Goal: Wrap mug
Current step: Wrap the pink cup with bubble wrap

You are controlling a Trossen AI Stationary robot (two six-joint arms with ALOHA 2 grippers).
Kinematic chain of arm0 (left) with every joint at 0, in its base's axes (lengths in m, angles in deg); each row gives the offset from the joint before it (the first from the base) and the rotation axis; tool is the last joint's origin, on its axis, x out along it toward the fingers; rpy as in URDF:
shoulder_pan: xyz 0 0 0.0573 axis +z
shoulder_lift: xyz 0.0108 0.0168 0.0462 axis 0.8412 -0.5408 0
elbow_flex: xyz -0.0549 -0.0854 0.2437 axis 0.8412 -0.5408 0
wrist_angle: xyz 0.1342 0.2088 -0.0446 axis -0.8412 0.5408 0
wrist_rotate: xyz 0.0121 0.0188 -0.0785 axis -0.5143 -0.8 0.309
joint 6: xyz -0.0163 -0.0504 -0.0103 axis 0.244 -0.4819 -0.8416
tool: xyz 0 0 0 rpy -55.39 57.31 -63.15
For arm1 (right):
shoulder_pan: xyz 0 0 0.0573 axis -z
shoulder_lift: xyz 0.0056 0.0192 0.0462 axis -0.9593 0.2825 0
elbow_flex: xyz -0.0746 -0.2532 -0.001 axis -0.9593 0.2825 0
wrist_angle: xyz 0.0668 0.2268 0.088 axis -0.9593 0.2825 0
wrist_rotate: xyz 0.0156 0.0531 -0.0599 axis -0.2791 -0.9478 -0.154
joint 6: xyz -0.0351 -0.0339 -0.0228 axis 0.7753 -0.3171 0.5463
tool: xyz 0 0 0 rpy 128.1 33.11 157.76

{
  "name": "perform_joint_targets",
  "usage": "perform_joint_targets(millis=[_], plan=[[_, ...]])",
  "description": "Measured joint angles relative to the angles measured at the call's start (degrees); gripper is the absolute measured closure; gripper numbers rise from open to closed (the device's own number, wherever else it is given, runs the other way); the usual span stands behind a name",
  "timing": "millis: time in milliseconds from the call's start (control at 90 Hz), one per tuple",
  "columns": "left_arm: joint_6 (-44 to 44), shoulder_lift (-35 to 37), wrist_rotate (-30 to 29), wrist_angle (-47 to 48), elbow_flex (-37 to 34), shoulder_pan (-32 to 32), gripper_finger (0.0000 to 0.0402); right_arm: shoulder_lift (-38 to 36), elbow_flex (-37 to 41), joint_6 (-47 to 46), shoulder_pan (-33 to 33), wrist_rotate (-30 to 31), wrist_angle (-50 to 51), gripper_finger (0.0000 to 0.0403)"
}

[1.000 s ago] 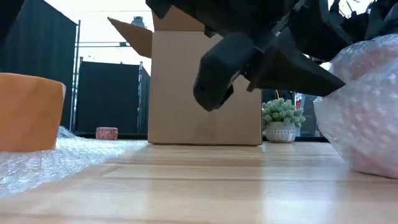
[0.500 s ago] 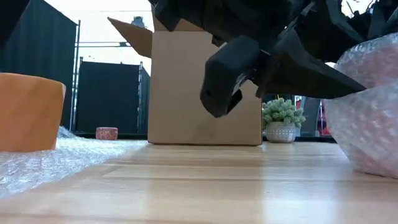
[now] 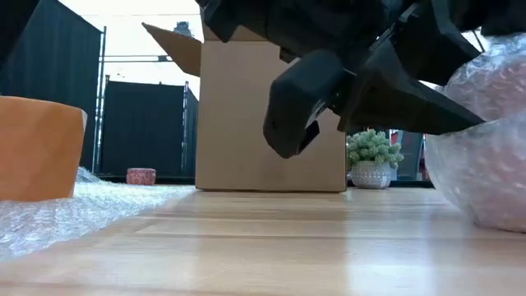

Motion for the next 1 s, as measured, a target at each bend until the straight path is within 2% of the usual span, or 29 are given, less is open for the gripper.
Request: perform_joint_targets(millis=[344, 511, 756, 1000], plan=[[-0.39, -0.35, -0.03, 1.31, -0.21, 0.00, 0.0224, -4.54, -0.08, 2.01, 0.02, 3.03, -3.45, 0.0117], [-0.37, -0.52, -0.51, 1.53, -0.26, 0.00, 0.0224, -2.90, -0.12, 5.17, 0.04, 3.39, -9.48, 0.0117], [0.00, -0.50, -2.67, 0.37, -0.17, -0.26, 0.0224, 1.55, 0.31, 3.88, -1.46, 6.09, -8.46, 0.0117], [0.02, -0.34, -3.39, -0.20, -0.08, -0.55, 0.0224, 1.76, 0.40, 0.86, -4.19, 9.92, -6.46, 0.0117]])
